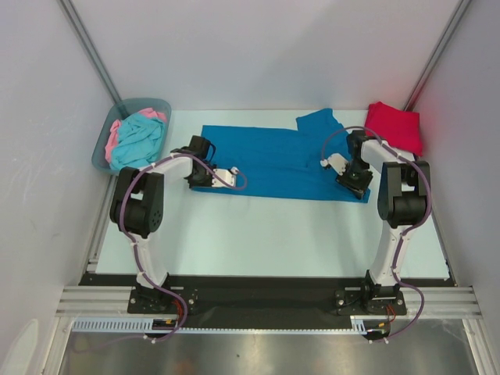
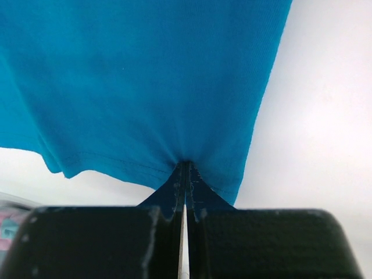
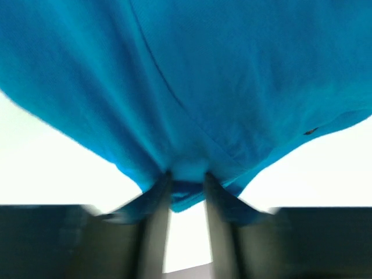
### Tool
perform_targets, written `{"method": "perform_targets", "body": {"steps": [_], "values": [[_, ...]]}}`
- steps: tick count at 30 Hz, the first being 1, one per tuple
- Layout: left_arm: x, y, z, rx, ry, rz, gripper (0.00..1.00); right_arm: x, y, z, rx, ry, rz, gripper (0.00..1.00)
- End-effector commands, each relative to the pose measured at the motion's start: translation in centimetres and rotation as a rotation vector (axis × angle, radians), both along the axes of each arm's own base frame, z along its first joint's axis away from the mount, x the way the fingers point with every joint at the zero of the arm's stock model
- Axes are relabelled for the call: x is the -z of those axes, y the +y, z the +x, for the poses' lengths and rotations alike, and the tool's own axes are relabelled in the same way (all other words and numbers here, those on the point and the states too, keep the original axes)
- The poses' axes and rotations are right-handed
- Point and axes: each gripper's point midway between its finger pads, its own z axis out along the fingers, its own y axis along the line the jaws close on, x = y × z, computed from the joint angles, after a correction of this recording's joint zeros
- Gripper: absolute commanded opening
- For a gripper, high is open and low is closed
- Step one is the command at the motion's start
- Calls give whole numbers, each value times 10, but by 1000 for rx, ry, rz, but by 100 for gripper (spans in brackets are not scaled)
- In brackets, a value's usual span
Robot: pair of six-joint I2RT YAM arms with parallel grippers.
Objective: Fold and stack the t-shirts
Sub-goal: Fold the tshirt
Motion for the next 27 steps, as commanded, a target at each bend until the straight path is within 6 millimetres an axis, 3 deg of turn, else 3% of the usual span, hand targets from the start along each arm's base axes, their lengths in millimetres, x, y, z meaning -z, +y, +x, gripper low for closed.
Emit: {"method": "perform_targets", "body": {"steps": [1,3,5,7,9,10,11,12,13,15,16,17,19,21,22,27], "values": [[-16,21,2,-31,-32,31,0,-25,1,9,-23,-28,4,39],[-34,18,6,-30,-66,9,2,-43,11,8,-37,-47,36,46],[-63,15,8,-26,-121,-14,12,-68,21,13,-58,-84,58,50],[-97,12,12,-15,-195,-39,13,-88,35,16,-74,-114,92,53],[-119,11,14,-15,-244,-60,20,-103,52,18,-111,-156,106,55],[-126,9,14,-12,-260,-73,26,-109,59,21,-122,-180,113,56],[-137,8,13,-11,-285,-87,47,-110,69,19,-148,-186,116,56],[-138,6,11,-6,-285,-95,55,-114,74,19,-162,-204,116,56],[-139,3,8,6,-287,-108,56,-114,77,22,-173,-225,114,57],[-135,1,4,41,-304,-99,53,-111,81,15,-213,-237,94,57],[-133,0,3,60,-318,-92,47,-108,83,21,-228,-273,96,57],[-122,3,-8,100,-323,-67,45,-97,74,13,-235,-265,32,57],[-122,0,-6,156,-398,-57,45,-101,70,16,-279,-332,-1,58],[-112,-2,-18,199,-403,-58,54,-93,62,2,-307,-340,-40,63],[-109,-5,-22,203,-397,-69,57,-93,62,6,-317,-373,-47,65],[-80,-9,-37,152,-349,-121,57,-77,54,-6,-322,-393,-75,68]]}}
